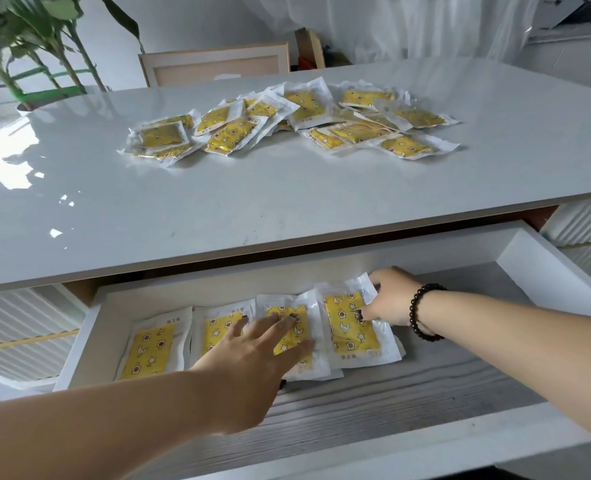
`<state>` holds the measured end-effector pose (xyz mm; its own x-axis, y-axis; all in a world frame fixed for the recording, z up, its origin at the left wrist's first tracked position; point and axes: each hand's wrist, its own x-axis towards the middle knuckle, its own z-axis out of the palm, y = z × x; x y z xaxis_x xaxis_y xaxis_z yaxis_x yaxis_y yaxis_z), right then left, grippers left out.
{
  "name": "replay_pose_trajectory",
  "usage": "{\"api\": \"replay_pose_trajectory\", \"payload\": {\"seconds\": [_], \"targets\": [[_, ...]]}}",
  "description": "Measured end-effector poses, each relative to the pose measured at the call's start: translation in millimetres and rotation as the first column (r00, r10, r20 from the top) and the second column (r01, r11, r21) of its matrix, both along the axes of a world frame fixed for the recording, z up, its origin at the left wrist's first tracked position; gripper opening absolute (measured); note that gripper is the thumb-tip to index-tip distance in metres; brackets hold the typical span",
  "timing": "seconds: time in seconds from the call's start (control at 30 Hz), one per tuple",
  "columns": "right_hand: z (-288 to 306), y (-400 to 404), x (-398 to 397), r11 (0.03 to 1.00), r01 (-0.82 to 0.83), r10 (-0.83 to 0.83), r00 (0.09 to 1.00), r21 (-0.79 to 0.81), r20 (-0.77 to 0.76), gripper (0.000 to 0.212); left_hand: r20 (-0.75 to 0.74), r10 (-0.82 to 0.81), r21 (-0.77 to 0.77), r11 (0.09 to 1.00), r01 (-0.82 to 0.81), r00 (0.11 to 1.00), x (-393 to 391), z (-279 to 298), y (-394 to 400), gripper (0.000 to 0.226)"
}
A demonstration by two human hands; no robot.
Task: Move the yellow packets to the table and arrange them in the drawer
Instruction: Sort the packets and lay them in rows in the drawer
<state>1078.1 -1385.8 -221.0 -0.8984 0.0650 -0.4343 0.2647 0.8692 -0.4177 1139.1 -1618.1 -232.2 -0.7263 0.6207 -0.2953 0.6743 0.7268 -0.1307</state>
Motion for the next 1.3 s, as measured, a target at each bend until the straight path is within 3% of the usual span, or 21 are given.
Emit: {"api": "replay_pose_trajectory", "payload": {"seconds": [0.1, 0.3, 0.53, 0.7, 0.77, 0.9, 1.0, 1.17, 1.3], "targets": [[1.3, 2.8, -0.8, 0.997, 0.06, -0.059, 0.998, -0.043, 0.018, 0.041, -0.008, -0.019, -0.018, 1.0, 0.019, 1.0, -2.5, 0.5, -2.2, 0.069], [-0.3, 11.5, -2.9, 0.968, 0.213, -0.223, 0.973, -0.133, -0.059, 0.023, -0.006, 0.018, 0.016, 1.0, -0.018, 1.0, -1.2, 3.7, 2.0, 0.062], [-4.5, 10.4, -4.0, 0.984, 0.165, -0.172, 0.979, -0.071, -0.106, 0.014, -0.011, 0.039, 0.013, 0.999, -0.039, 0.999, -2.0, 9.2, 8.2, 0.063], [-9.7, 12.9, -7.9, 0.99, 0.137, -0.139, 0.984, -0.022, -0.114, 0.021, 0.034, 0.045, 0.043, 0.998, -0.047, 0.998, -6.3, 16.2, 8.6, 0.059], [-11.2, 12.9, -9.3, 0.993, 0.118, -0.116, 0.986, 0.007, -0.122, 0.023, 0.074, 0.045, 0.032, 0.998, -0.047, 0.996, -7.8, 22.5, 8.8, 0.056], [-7.0, 9.7, -6.2, 0.993, 0.045, -0.029, 0.988, 0.108, -0.15, 0.008, 0.107, 0.072, 0.035, 0.996, -0.076, 0.992, -11.0, 43.5, 9.5, 0.05], [8.0, 4.9, 3.9, 0.977, -0.056, 0.091, 0.983, 0.207, -0.16, 0.021, 0.1, 0.131, 0.081, 0.987, -0.14, 0.986, -11.6, 66.4, 9.3, 0.043], [47.8, -1.5, 27.3, 0.837, -0.297, 0.373, 0.924, 0.459, -0.082, 0.018, 0.018, 0.213, 0.306, 0.929, -0.209, 0.977, -7.8, 109.1, 8.7, 0.033], [85.5, -10.3, 34.2, 0.817, -0.347, 0.397, 0.918, 0.46, -0.011, 0.025, -0.037, 0.293, 0.471, 0.848, -0.242, 0.955, -5.2, 127.1, 10.4, 0.032]]}}
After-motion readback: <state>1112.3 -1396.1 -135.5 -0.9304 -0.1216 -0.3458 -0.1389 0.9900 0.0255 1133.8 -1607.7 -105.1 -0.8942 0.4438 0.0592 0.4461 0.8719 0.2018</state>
